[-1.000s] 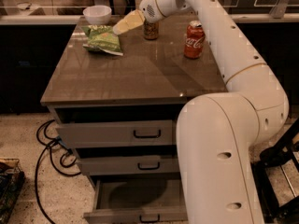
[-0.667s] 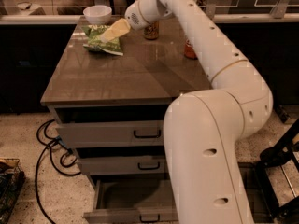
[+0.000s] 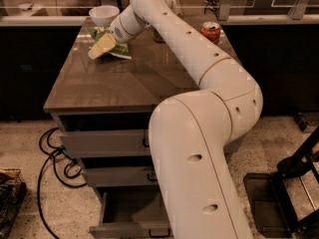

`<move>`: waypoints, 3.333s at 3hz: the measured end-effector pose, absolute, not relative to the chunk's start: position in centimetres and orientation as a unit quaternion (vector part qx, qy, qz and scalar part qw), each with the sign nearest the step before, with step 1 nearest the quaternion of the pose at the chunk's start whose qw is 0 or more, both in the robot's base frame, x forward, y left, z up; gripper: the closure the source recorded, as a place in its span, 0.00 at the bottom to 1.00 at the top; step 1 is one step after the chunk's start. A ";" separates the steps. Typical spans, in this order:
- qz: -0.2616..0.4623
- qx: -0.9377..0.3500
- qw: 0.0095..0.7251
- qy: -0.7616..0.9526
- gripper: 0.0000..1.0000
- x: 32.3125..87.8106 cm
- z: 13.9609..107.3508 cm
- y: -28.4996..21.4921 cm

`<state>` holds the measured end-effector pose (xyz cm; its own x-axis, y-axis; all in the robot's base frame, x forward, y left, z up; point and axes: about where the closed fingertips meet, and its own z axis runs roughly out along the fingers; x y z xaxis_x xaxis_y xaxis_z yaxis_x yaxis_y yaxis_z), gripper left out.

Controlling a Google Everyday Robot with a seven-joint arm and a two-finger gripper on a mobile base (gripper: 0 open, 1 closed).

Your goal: Place green jalapeno chip bag into bottom drawer

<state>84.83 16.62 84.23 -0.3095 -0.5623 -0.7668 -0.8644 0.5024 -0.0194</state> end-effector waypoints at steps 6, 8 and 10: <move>0.156 -0.453 0.373 0.795 1.00 86.8 81.9 17.2; 0.156 -0.453 0.373 0.795 1.00 86.8 82.0 17.2; 0.156 -0.452 0.374 0.795 1.00 86.8 82.0 17.1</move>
Offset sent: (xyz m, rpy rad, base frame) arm 0.0315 -0.0069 -0.0259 -0.1092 -0.0781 -0.0881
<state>86.76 17.15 82.01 -0.3113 -0.6027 -0.7348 -0.8355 0.5420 -0.0906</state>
